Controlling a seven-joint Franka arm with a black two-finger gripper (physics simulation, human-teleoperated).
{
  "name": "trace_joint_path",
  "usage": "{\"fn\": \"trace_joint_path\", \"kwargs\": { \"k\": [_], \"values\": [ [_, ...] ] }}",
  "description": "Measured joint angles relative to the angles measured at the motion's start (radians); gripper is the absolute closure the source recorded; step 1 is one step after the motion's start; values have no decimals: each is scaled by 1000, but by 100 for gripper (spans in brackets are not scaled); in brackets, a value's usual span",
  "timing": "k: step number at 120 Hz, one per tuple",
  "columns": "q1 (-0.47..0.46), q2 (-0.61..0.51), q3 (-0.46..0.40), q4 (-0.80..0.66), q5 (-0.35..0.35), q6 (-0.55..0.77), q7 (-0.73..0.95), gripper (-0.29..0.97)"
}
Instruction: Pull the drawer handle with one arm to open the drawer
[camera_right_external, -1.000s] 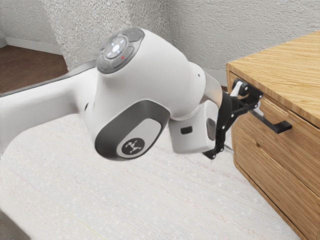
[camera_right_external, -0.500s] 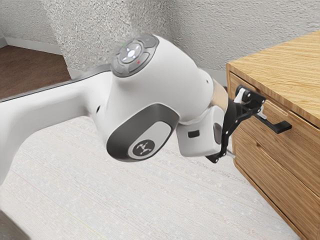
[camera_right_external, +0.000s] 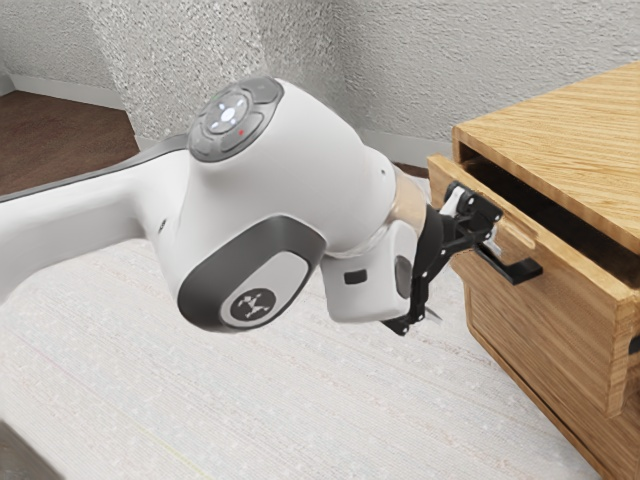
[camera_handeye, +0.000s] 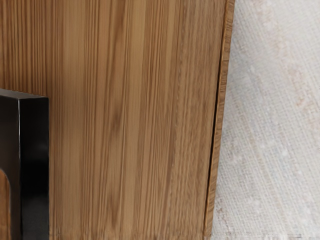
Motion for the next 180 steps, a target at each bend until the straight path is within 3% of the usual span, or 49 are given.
{"fn": "trace_joint_path", "kwargs": {
  "k": [112,180],
  "values": [
    [10,-305,24,-299,-5,8,-3,3],
    [10,-431,27,-400,-4,5,-6,3]
  ]
}}
